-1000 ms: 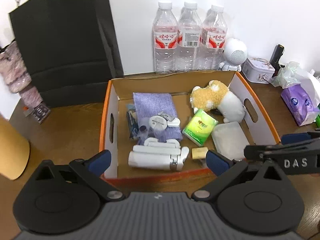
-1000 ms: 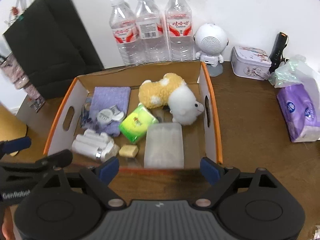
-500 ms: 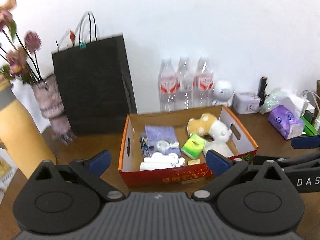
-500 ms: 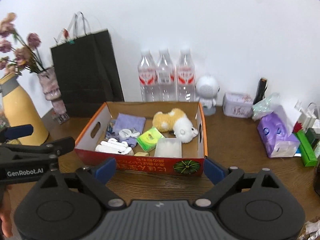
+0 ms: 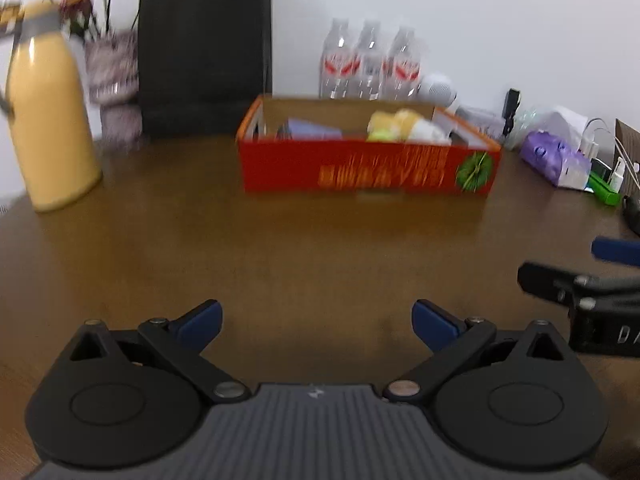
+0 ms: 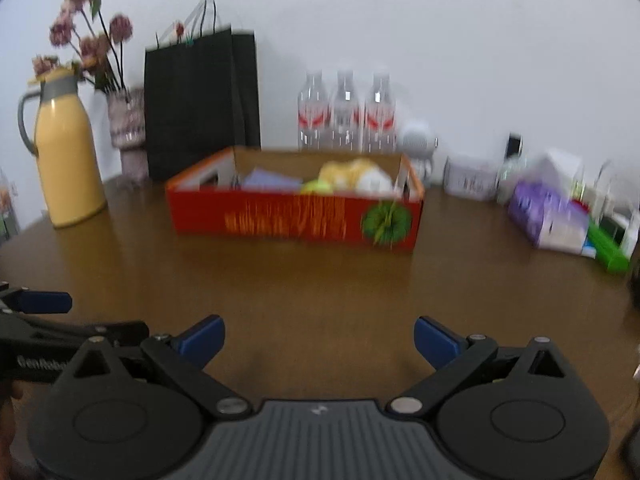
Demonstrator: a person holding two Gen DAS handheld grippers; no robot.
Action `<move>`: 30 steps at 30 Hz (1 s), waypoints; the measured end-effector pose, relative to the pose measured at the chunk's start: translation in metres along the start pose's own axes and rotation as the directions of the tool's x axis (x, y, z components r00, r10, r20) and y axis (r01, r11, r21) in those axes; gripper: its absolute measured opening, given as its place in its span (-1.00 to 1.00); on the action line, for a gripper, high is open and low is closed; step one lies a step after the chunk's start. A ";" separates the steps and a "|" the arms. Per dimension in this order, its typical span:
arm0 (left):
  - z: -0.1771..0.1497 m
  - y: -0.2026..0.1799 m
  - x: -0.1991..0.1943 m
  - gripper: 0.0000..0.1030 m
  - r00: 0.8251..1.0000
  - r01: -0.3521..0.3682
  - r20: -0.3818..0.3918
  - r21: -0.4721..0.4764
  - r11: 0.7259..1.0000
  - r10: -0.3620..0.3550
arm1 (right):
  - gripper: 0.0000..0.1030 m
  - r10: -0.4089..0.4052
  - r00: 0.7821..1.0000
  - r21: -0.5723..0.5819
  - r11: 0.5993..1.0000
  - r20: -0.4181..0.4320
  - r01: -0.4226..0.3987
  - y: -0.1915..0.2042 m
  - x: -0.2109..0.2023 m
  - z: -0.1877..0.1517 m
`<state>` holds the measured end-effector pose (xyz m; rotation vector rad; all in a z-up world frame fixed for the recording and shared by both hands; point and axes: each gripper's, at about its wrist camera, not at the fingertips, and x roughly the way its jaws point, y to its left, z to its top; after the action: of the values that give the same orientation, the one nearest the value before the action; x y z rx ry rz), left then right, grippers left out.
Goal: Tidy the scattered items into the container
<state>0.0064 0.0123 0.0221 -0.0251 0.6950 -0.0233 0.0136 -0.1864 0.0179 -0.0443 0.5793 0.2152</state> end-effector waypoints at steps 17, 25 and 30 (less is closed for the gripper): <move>-0.030 -0.003 0.003 1.00 1.000 -0.014 -0.005 0.058 0.998 0.015 | 1.00 -0.013 0.994 0.059 0.998 -0.110 0.019 -0.004 0.016 -0.041; -0.035 -0.006 -0.002 1.00 1.000 -0.009 -0.006 0.060 0.998 0.010 | 1.00 -0.022 0.992 0.025 0.999 -0.122 0.026 0.002 0.011 -0.045; -0.034 -0.005 -0.001 1.00 1.000 -0.006 -0.007 0.054 0.999 0.006 | 1.00 -0.020 0.992 0.025 0.999 -0.122 0.024 0.002 0.011 -0.045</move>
<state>-0.0163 0.0067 -0.0036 0.0289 0.7016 -0.0366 -0.0022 -0.1872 -0.0256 -0.0381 0.7025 0.1843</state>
